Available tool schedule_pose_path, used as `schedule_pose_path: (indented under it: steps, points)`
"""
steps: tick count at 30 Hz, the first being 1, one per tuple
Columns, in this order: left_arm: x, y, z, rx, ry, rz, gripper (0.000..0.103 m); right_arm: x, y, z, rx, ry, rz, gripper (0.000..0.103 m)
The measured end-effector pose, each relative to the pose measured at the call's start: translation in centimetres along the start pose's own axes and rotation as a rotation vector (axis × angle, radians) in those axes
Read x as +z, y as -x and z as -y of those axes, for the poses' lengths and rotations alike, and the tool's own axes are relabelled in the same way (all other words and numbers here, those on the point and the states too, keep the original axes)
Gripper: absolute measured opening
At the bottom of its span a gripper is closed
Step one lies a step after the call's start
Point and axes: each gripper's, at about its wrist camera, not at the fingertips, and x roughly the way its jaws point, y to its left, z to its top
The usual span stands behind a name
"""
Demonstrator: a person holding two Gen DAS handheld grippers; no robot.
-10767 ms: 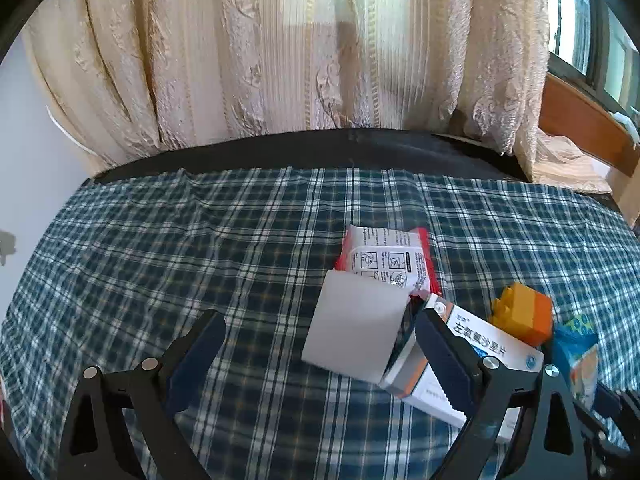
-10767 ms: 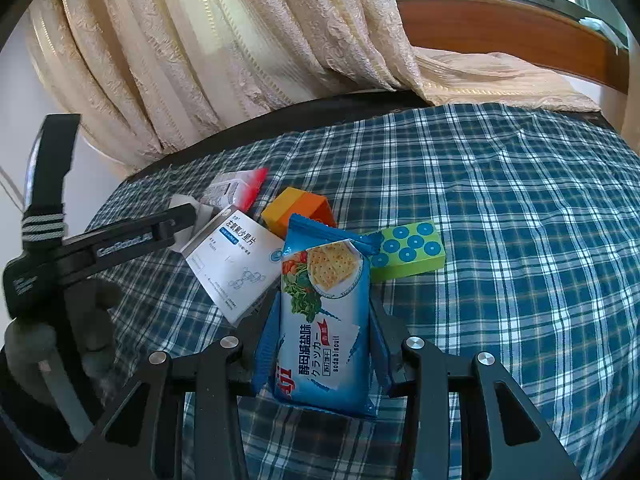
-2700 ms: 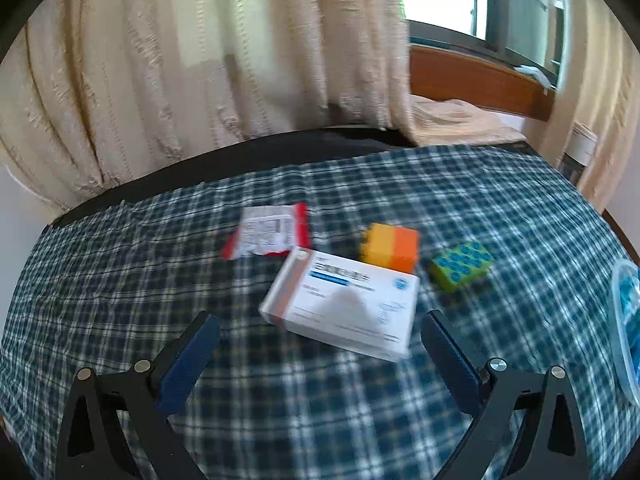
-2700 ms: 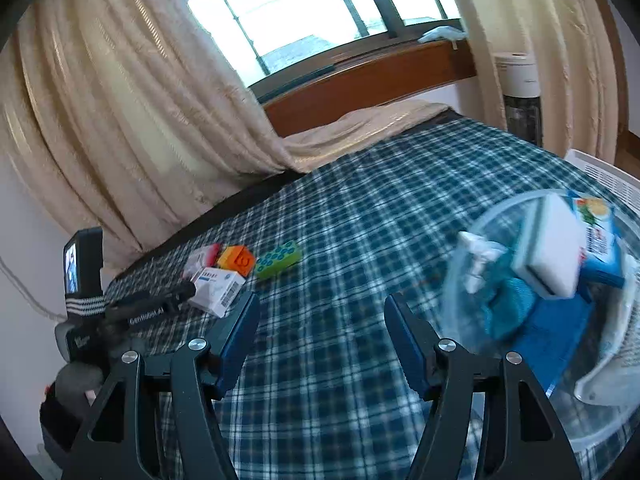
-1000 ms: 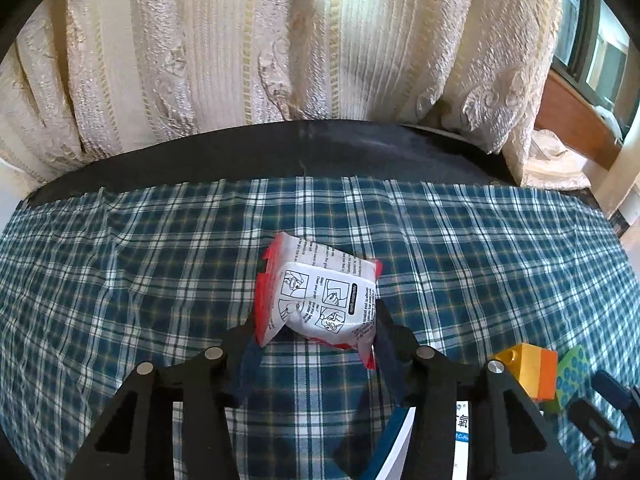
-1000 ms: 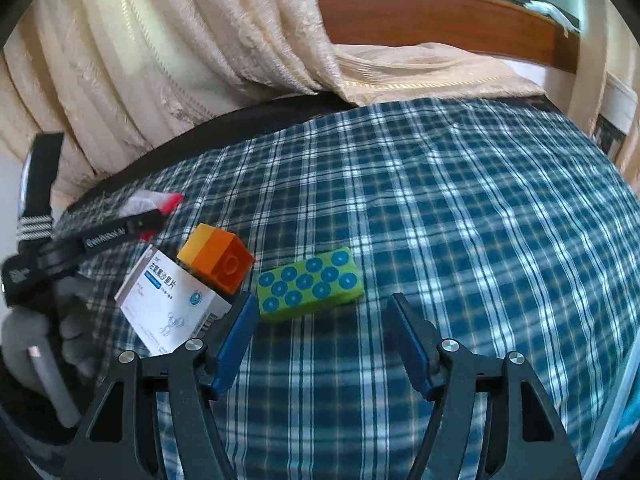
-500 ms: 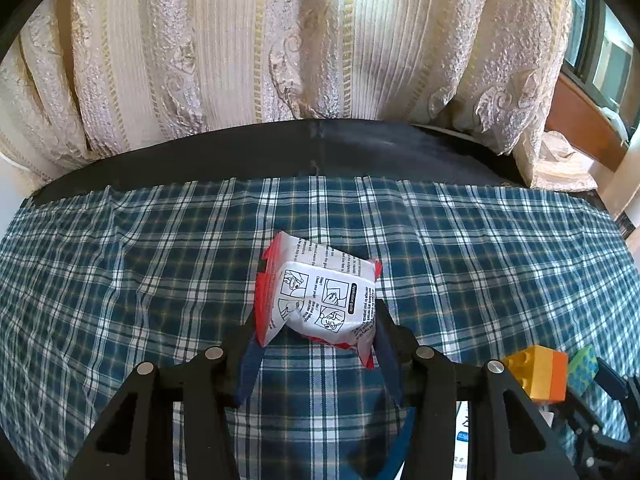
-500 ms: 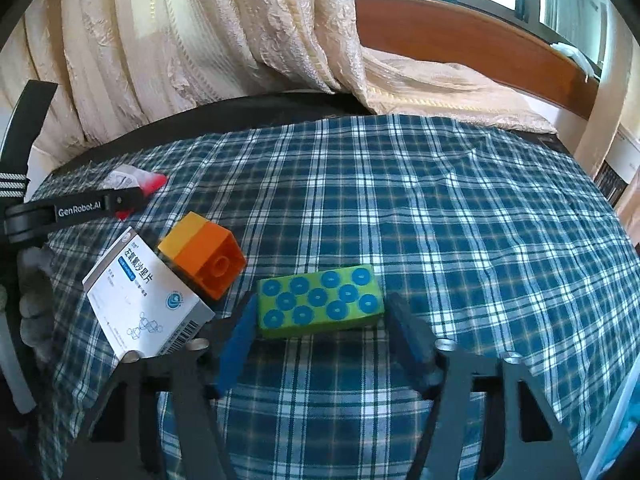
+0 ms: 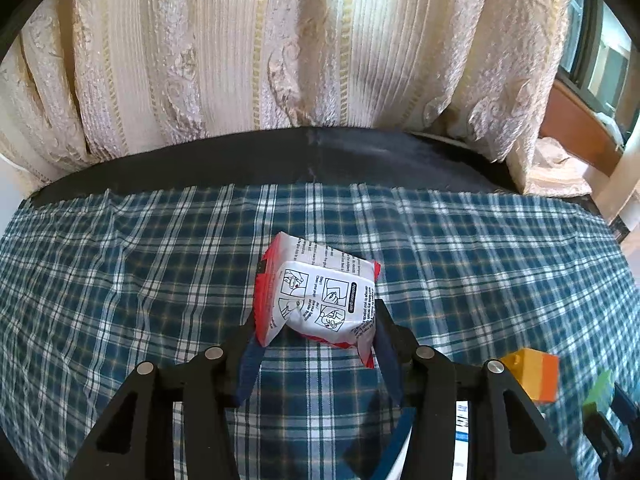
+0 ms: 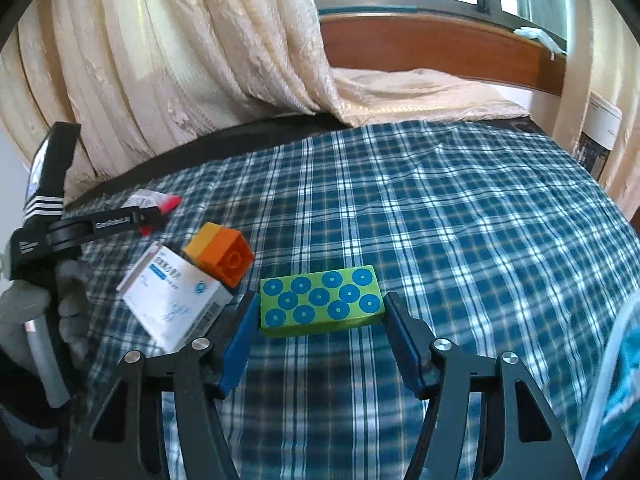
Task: Organize objects
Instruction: 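Grasp the green dotted sponge with the right gripper while the left grasps the red-white packet, then carry the green sponge and red-white packet over the clear bowl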
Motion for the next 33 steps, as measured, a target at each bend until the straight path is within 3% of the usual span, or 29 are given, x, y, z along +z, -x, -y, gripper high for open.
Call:
schedule_pose_path:
  steps: [18, 33]
  points:
    - [0.1, 5.9, 2.6, -0.090, -0.054, 0.117, 0.052, -2.4, 7.7, 0.8, -0.003, -0.059, 0.098, 0.063]
    - [-1.6, 9.8, 6.3, -0.179, -0.152, 0.179, 0.052, -4.2, 13.9, 3.4, -0.090, -0.108, 0.184, 0.063]
